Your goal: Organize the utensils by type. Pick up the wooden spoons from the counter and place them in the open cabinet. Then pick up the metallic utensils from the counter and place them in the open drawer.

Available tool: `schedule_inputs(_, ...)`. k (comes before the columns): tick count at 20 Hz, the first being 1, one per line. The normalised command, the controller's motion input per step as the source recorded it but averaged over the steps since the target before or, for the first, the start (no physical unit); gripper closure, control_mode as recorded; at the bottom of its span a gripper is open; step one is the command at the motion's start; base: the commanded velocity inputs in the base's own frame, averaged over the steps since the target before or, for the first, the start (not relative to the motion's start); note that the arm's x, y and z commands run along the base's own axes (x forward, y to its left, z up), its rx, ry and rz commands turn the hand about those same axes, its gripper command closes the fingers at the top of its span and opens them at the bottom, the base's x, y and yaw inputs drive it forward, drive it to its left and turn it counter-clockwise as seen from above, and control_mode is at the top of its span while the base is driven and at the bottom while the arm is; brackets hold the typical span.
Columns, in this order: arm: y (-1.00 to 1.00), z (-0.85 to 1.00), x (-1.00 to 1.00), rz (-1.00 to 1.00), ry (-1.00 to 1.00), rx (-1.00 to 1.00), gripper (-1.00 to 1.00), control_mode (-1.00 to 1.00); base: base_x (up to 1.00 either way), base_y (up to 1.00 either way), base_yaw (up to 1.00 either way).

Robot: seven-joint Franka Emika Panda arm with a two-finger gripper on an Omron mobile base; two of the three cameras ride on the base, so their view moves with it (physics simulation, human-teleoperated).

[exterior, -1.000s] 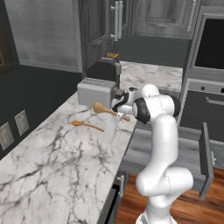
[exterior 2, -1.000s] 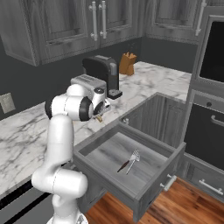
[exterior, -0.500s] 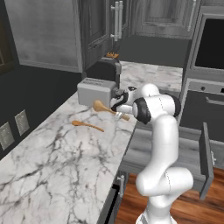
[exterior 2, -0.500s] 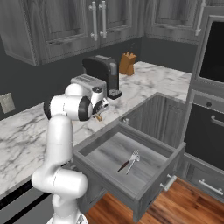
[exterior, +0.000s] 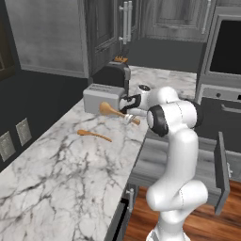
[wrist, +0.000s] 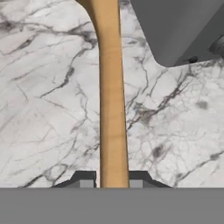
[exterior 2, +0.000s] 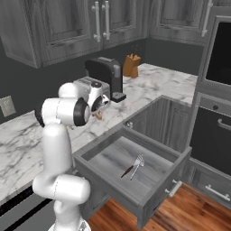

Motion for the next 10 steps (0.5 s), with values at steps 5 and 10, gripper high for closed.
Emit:
schedule_inputs(5, 0.00, 0.36, -0.80, 0.07, 0.00, 0.00, 1.00, -1.00, 0.00, 0.00, 0.00)
schedule_inputs(10, -0.01, 0.33, -0.94, 0.04, -0.02, 0.00, 1.00, -1.00, 0.00, 0.00, 0.00)
